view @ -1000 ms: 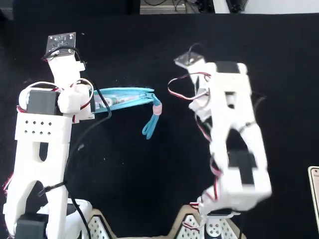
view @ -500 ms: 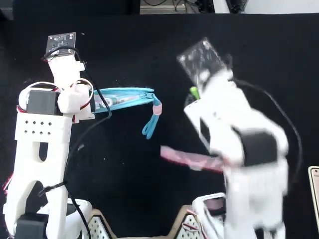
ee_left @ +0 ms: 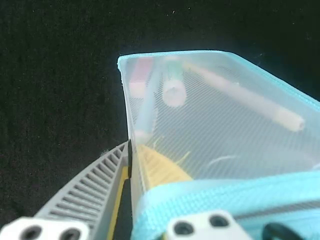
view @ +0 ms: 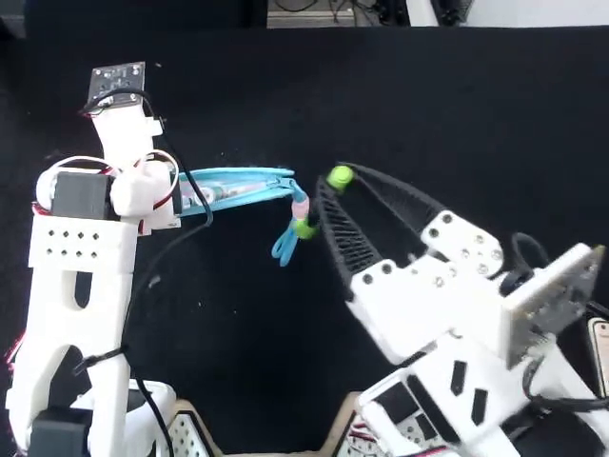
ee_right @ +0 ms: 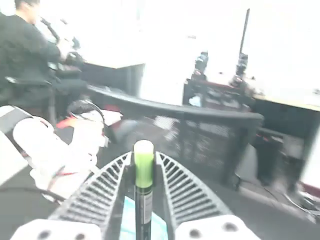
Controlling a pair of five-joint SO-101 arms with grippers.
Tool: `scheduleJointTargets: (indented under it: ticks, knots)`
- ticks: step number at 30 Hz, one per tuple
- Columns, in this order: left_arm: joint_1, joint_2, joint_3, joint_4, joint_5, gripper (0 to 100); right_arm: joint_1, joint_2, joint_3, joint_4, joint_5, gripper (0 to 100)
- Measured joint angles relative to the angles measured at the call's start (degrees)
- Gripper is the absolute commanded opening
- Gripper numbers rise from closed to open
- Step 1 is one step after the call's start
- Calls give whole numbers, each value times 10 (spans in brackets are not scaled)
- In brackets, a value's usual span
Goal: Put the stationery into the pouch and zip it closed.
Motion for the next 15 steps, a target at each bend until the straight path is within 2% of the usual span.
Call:
scheduleJointTargets:
  ticks: [8, 15]
  knots:
    - [0, 0, 3, 0, 0, 30, -25, -4, 171, -233, -8, 11]
    - [0, -1, 4, 0, 0, 30, -27, -6, 248, -322, -8, 11]
